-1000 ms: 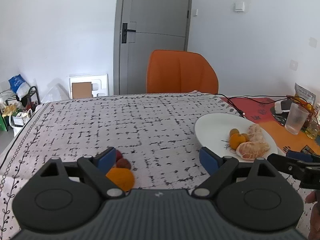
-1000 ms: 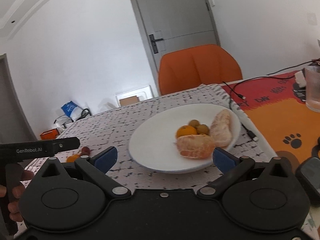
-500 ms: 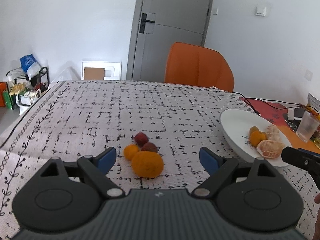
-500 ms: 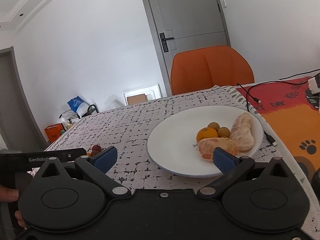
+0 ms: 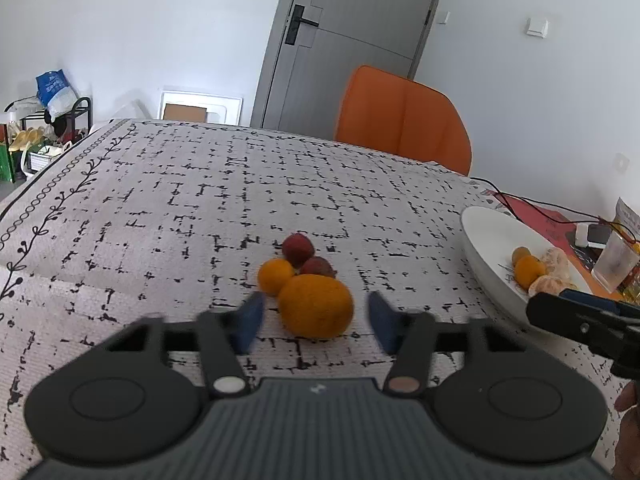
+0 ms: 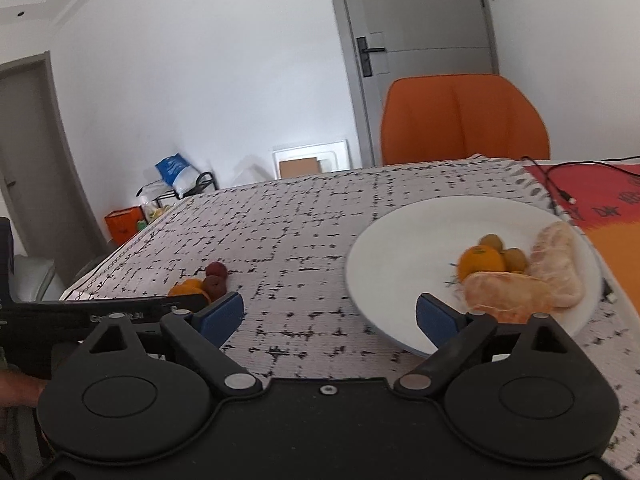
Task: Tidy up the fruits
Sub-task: 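Grasp the large orange with the left tool while the right tool grasps a dark red fruit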
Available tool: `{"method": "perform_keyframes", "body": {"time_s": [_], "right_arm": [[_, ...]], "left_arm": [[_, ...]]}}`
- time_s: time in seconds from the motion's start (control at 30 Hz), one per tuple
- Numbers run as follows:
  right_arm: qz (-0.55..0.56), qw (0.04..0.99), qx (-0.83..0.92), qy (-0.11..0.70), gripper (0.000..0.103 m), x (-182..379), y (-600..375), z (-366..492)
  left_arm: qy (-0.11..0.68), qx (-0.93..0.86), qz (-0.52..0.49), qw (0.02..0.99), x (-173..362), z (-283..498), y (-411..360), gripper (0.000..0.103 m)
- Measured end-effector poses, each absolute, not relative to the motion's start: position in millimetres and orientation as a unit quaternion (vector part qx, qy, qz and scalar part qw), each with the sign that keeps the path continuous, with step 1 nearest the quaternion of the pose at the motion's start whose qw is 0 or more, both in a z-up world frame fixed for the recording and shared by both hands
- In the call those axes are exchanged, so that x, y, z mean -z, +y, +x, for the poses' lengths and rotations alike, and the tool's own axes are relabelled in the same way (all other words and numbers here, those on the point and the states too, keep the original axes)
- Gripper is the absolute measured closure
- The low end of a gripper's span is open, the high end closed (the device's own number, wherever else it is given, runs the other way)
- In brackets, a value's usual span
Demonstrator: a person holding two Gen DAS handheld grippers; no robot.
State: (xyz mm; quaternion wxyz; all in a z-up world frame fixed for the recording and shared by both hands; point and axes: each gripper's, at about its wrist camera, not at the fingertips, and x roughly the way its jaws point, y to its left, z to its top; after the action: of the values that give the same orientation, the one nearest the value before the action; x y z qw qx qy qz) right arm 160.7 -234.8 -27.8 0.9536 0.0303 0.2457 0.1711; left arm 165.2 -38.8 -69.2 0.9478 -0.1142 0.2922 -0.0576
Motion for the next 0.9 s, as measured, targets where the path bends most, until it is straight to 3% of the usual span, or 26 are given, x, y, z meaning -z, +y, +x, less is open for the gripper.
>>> {"method": "perform_keyframes", "body": {"time_s": [0.43, 0.6, 0.9], "right_arm": [[0.015, 0.936, -0.227, 0.269, 0.031, 36, -186, 188], [0.008, 0.932, -0.238, 0.275, 0.032, 38, -171, 194], [-0.005, 0.921, -0.262, 0.289, 0.049, 40, -144, 211]], "left_arm": [[0.282, 0.041, -0.134, 0.949, 64, 149, -7, 0.063], [0.279, 0.025, -0.141, 0.950, 63, 148, 8, 0.063], [0.270, -0.008, -0.150, 0.951, 60, 145, 33, 0.063]]}}
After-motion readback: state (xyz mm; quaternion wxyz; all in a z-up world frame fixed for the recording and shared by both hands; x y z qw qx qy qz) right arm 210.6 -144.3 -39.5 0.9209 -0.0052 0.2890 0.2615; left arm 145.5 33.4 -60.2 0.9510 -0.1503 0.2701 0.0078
